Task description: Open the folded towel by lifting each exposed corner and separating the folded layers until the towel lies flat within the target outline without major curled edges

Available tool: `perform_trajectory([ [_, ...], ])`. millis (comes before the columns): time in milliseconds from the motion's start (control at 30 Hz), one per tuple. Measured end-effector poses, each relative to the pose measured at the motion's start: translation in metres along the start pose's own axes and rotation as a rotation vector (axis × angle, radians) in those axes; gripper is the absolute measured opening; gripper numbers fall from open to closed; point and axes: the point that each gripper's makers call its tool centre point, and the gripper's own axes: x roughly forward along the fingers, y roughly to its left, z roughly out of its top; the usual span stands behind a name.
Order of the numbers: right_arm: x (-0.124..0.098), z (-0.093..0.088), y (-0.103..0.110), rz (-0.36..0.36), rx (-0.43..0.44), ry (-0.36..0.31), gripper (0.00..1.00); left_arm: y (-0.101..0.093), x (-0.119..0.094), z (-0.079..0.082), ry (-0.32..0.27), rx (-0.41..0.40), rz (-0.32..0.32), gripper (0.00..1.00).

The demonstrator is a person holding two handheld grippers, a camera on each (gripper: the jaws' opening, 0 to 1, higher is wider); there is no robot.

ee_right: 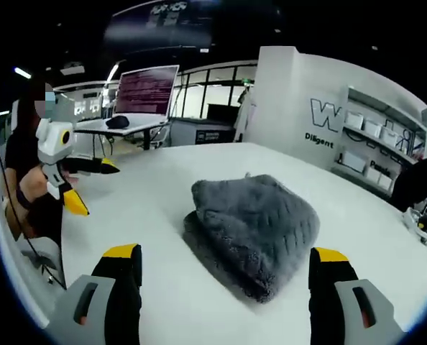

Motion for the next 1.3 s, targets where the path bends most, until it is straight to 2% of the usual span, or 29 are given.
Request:
perform_trajectory([
  [200,0.026,0.011,0.004,0.024,-0.028,0.01,0.93,-0.001,0.002,-0.001,0.005,0.006,-0.009,0.95],
  [367,0.057,0.02,0.02,0.059,-0.051,0.009,0.79,-0.003,0.002,0.0,0.003,0.01,-0.015,0.95],
  [567,0.087,0.025,0.038,0.08,-0.13,0.031,0.74,-0.006,0.001,0.0,-0.001,0.002,-0.016,0.94],
  [800,0.097,0.029,0.044,0.069,-0.152,0.025,0.6,-0.01,0.004,-0.001,0.003,0.01,-0.031,0.94],
  [933,0.097,0.033,0.04,0.037,-0.162,0.008,0.45,-0.01,0.003,-0.001,0.006,0.01,-0.033,0.94],
  [1033,0.099,0.036,0.041,0.042,-0.158,-0.013,0.33,-0.008,0.001,-0.003,0.01,0.016,-0.029,0.94],
  [1100,0.1,0.037,0.042,0.04,-0.156,-0.019,0.29,-0.006,-0.001,-0.004,0.011,0.011,-0.023,0.94],
  [1200,0.099,0.035,0.038,-0.001,-0.244,-0.009,0.18,-0.003,-0.001,-0.004,0.006,-0.005,-0.014,0.94],
  [1300,0.096,0.038,0.036,0.001,-0.234,-0.027,0.11,-0.004,0.001,-0.006,0.013,-0.008,-0.021,0.94],
])
